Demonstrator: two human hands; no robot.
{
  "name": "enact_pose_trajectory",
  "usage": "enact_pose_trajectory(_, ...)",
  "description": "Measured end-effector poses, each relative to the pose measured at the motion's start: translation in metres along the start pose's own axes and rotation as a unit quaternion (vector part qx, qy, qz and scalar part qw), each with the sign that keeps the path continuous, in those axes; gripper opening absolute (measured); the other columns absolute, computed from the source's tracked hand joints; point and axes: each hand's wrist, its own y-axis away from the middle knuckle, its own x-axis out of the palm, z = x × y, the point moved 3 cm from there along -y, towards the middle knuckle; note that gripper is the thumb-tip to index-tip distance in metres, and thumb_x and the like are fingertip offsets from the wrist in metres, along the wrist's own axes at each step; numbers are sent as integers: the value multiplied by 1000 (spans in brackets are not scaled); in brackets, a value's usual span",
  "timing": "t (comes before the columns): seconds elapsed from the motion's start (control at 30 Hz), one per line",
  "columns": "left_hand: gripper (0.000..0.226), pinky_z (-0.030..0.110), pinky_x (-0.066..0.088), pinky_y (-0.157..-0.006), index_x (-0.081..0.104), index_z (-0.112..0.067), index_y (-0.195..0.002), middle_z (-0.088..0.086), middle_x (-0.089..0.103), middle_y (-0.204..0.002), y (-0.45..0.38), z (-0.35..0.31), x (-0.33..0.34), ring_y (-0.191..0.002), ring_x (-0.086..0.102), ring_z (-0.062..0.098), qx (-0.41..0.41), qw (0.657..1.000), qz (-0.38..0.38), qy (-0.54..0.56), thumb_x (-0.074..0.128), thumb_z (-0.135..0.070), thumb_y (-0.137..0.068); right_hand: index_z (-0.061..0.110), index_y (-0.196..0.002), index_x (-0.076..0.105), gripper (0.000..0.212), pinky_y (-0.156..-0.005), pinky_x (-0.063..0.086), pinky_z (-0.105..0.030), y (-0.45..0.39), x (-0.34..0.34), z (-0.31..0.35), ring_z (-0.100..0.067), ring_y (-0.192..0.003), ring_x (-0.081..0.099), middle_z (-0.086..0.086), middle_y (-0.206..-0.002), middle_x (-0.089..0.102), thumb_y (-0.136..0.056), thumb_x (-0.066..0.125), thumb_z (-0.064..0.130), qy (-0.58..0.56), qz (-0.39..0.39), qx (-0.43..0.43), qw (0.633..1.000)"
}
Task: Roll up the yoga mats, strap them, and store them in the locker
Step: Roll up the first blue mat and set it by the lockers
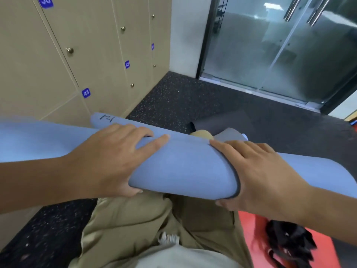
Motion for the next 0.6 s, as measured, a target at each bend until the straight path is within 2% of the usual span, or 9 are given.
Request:
enact_pose_trajectory(0.07,110,45,56,-72,49,-12,-148,14,62,-121,11,-11,11,-92,66,34,1,999,31,11,75,-67,-56,28,-152,37,112,-87,53,-46,9,12,8,-23,-107,65,8,-127,61,-55,67,77,-16,29,4,999)
enact_pose_trajectory(0.13,115,43,56,-70,50,-11,-148,11,62,-119,20,-19,21,-90,66,31,5,997,65,29,77,-69,-53,34,-150,32,110,-88,53,-44,13,24,13,-20,-107,64,11,-126,60,-54,66,77,-39,72,10,997)
enact_pose_trajectory(0.23,113,40,55,-70,48,-12,-149,8,60,-118,23,-26,31,-88,64,27,19,994,96,52,71,-72,-55,41,-147,25,107,-93,49,-41,15,40,16,-17,-112,60,14,-129,55,-55,65,79,-59,129,11,990)
enact_pose_trajectory(0.4,115,35,57,-74,46,-18,-149,-1,60,-116,7,-19,39,-87,66,20,34,991,104,81,57,-80,-53,50,-145,17,107,-99,40,-30,6,48,5,-7,-116,52,23,-126,50,-57,68,82,-100,196,19,975)
enact_pose_trajectory(0.47,118,33,56,-78,39,-26,-151,-10,57,-117,-1,-13,42,-92,66,15,25,983,139,119,60,-82,-50,52,-141,22,104,-97,41,-27,-4,42,-2,-3,-113,52,26,-123,52,-56,75,78,-143,214,24,966)
enact_pose_trajectory(0.53,119,30,51,-88,24,-40,-154,-19,49,-122,-11,-7,45,-106,59,9,12,964,216,156,64,-83,-50,55,-140,24,102,-98,42,-26,-13,38,-8,1,-113,51,27,-123,53,-57,78,78,-175,231,31,957)
enact_pose_trajectory(0.6,118,25,44,-91,14,-51,-151,-24,43,-122,-20,0,51,-112,51,2,3,940,279,196,70,-82,-51,54,-143,23,102,-103,38,-25,-16,38,-13,0,-119,48,26,-131,50,-59,71,87,-153,229,30,961)
